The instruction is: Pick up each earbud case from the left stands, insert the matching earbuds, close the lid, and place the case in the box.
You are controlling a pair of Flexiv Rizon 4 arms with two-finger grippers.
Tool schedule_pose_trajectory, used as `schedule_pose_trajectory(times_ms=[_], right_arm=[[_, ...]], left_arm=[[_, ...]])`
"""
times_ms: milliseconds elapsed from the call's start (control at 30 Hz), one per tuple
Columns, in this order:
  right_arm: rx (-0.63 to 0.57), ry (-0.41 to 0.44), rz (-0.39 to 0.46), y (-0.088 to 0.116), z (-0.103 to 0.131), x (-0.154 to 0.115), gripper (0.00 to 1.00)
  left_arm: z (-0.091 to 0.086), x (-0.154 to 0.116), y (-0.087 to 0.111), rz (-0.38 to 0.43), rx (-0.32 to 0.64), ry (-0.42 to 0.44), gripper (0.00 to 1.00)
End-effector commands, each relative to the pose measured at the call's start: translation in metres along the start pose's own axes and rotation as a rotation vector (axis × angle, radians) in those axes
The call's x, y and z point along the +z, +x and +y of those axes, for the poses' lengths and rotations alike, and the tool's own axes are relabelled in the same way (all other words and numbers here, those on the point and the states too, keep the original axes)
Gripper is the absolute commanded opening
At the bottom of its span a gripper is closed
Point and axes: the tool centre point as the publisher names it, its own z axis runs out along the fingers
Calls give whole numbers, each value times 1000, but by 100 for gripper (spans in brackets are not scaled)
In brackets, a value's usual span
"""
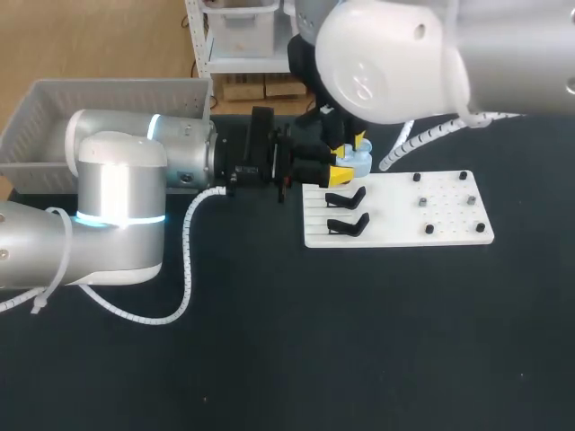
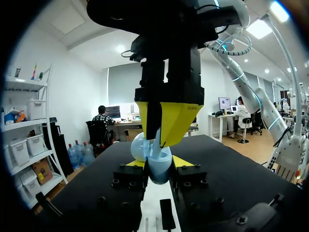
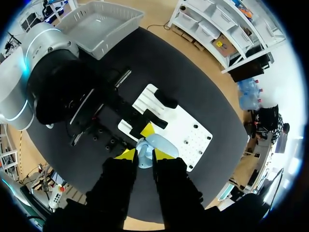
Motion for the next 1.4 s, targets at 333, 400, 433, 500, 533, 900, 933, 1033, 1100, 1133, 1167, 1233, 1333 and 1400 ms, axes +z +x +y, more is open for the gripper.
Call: schedule_pose_trajectory(times_ms=[333, 400, 433, 500, 533, 900, 933, 1033, 1100, 1133, 1167, 1233, 1333, 1400], right_arm=[[4, 3, 11, 0, 0, 5, 0], [7, 3, 10, -1, 0, 6, 0], [12, 2, 11, -2, -1, 7, 0], [16, -1, 12, -3, -2, 7, 0], [17, -2, 12, -3, -2, 8, 0], [28, -22, -4, 3, -3, -2, 100], [23, -33, -8, 5, -3, -4, 100], [25, -49, -33, 11, -5, -15, 100], [46, -58, -50, 13, -11, -21, 100], [64, -54, -59, 13, -15, -24, 100], [88, -49, -66, 13, -19, -25, 100], [163, -26, -82, 9, -29, -26, 100], [360, -2, -108, 1, -47, -24, 100], [504, 72, -118, -5, -59, -18, 100]], left_arm=[[0, 0, 0, 1, 0, -1, 0], [0, 0, 0, 1, 0, -1, 0], [0, 0, 0, 1, 0, -1, 0], [0, 0, 0, 1, 0, -1, 0], [0, 0, 0, 1, 0, -1, 0], [0, 0, 0, 1, 0, -1, 0], [0, 0, 0, 1, 0, -1, 0], [0, 0, 0, 1, 0, -1, 0], [0, 0, 0, 1, 0, -1, 0], [0, 0, 0, 1, 0, -1, 0], [0, 0, 0, 1, 0, -1, 0], [0, 0, 0, 1, 0, -1, 0], [0, 0, 0, 1, 0, -1, 0], [0, 0, 0, 1, 0, -1, 0]])
